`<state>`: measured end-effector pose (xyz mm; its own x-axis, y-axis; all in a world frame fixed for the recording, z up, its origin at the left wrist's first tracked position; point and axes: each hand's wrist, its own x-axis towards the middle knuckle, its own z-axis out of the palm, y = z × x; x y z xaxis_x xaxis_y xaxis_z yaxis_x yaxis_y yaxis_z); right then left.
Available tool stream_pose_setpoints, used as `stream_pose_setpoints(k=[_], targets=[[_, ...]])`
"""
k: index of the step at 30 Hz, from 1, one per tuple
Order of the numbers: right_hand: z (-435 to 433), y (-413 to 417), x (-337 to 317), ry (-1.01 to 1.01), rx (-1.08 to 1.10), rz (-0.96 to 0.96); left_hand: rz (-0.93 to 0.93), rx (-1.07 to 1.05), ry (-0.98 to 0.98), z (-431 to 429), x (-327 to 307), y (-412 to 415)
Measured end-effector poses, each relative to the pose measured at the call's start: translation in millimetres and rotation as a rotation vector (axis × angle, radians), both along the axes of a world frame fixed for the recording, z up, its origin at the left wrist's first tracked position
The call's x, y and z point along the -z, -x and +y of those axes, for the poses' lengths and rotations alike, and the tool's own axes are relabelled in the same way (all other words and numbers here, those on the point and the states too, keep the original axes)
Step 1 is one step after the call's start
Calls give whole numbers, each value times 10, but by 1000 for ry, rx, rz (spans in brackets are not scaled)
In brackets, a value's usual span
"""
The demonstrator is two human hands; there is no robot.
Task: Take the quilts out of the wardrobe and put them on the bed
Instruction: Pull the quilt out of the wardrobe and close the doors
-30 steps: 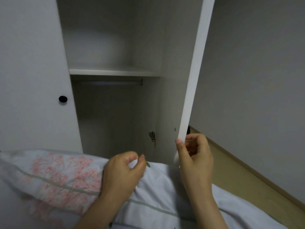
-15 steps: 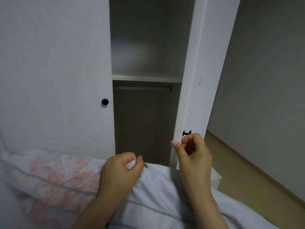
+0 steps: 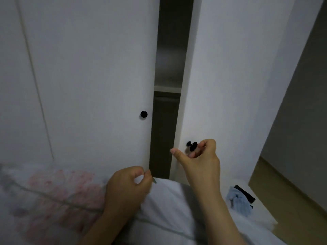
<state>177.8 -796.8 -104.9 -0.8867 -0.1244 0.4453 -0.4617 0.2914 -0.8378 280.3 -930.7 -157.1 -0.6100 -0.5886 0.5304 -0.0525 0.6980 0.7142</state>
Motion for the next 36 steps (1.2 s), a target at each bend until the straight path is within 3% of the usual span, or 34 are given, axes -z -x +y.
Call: stream_pose_setpoints(k=[10, 19, 36], targets=[[-595, 538, -76, -152, -52, 50, 42, -170, 117, -396, -92, 262], [-860, 1031, 20, -55, -290, 15, 13, -244, 179, -724, -16, 549], [-1251, 1478, 135, -23, -359, 62, -43, -380, 242, -878, 103, 808]])
